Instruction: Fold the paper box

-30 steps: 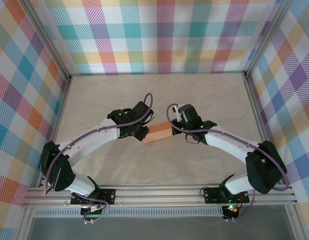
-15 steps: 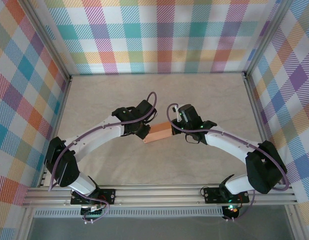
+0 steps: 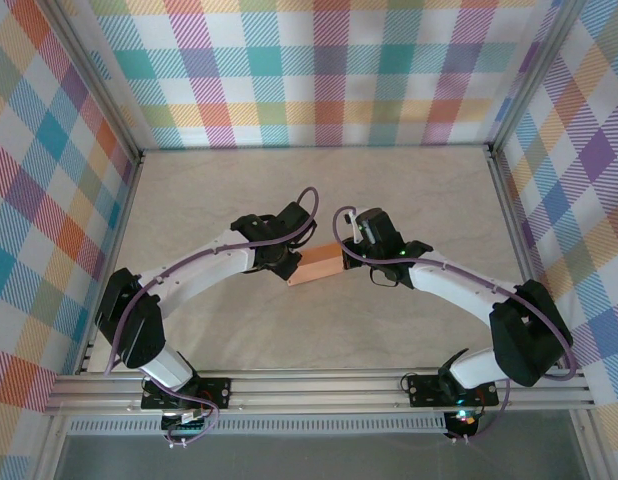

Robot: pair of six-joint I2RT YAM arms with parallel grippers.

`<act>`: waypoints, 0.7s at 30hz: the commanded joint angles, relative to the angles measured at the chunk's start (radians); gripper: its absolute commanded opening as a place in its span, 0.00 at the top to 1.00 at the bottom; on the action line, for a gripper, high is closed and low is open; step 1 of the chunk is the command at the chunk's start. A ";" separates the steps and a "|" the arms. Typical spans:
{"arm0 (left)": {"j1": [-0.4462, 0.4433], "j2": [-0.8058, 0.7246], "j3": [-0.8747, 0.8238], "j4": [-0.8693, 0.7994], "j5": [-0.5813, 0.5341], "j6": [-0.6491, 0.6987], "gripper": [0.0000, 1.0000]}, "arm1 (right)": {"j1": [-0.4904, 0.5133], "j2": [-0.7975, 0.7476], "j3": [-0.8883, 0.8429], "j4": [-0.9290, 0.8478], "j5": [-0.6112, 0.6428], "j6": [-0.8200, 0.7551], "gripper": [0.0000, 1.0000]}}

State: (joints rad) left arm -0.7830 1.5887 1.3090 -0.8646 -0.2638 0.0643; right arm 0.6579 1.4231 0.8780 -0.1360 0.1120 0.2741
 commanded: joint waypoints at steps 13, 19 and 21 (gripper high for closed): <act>0.002 -0.003 0.057 -0.046 0.016 -0.053 1.00 | 0.019 0.028 0.018 -0.078 -0.005 -0.019 1.00; 0.025 0.016 0.094 -0.051 0.101 -0.122 1.00 | 0.026 0.028 0.037 -0.100 0.006 -0.013 1.00; 0.025 0.032 0.105 -0.056 0.109 -0.133 1.00 | 0.030 0.036 0.050 -0.109 0.005 0.001 1.00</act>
State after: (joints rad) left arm -0.7628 1.5986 1.3731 -0.9123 -0.2092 -0.0235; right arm 0.6685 1.4307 0.8993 -0.1749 0.1326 0.2699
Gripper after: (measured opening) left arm 0.042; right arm 0.043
